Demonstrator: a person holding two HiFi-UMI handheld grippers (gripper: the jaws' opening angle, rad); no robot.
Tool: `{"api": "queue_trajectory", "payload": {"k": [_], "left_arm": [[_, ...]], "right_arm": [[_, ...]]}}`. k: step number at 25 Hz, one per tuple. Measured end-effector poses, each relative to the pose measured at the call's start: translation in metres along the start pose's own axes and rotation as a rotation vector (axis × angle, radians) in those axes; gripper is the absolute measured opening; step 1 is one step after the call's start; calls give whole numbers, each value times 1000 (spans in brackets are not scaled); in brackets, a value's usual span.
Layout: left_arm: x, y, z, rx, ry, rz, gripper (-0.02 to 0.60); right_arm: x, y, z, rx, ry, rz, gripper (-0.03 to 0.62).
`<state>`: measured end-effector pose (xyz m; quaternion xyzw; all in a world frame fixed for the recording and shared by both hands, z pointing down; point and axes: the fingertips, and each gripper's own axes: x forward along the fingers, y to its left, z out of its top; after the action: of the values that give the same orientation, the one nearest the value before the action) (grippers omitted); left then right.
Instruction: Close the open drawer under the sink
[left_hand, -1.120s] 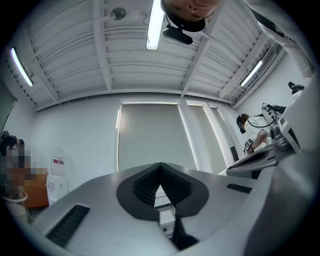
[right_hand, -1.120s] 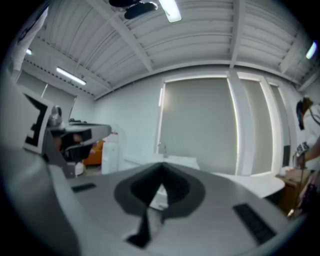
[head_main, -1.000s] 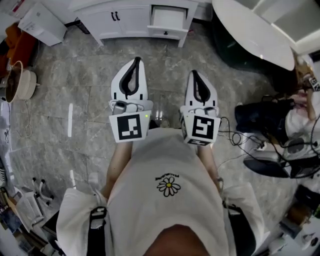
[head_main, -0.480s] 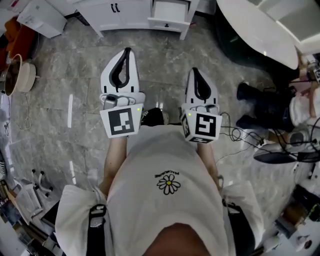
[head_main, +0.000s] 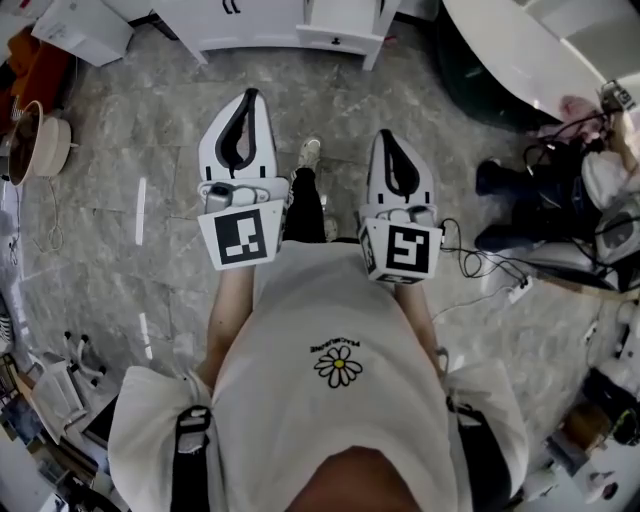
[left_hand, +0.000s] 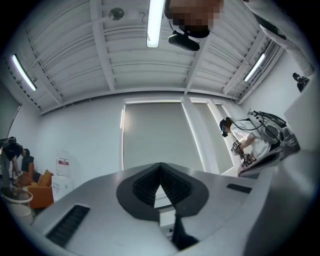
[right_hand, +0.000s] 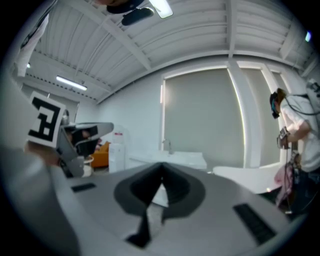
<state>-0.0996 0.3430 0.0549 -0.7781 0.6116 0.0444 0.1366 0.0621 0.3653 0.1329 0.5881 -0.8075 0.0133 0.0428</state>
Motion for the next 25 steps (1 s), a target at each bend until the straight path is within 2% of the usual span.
{"api": "queue_trajectory", "payload": {"k": [7,14,20,25], "left_arm": [[42,-6,-13,-69,-32,-36,20],[90,-9,-30,-76,-23,-66,20],[143,9,-54,-101,6,-79,20],[214,26,-72,-103,11,-111,20]], "right_arm": [[26,-27,7,-18,-16,-51,29],[64,-48,-2,-16,20,-81,29],[127,-59,2,-15,26,-82,29],[202,-75,12,-28,40,-81,29]]}}
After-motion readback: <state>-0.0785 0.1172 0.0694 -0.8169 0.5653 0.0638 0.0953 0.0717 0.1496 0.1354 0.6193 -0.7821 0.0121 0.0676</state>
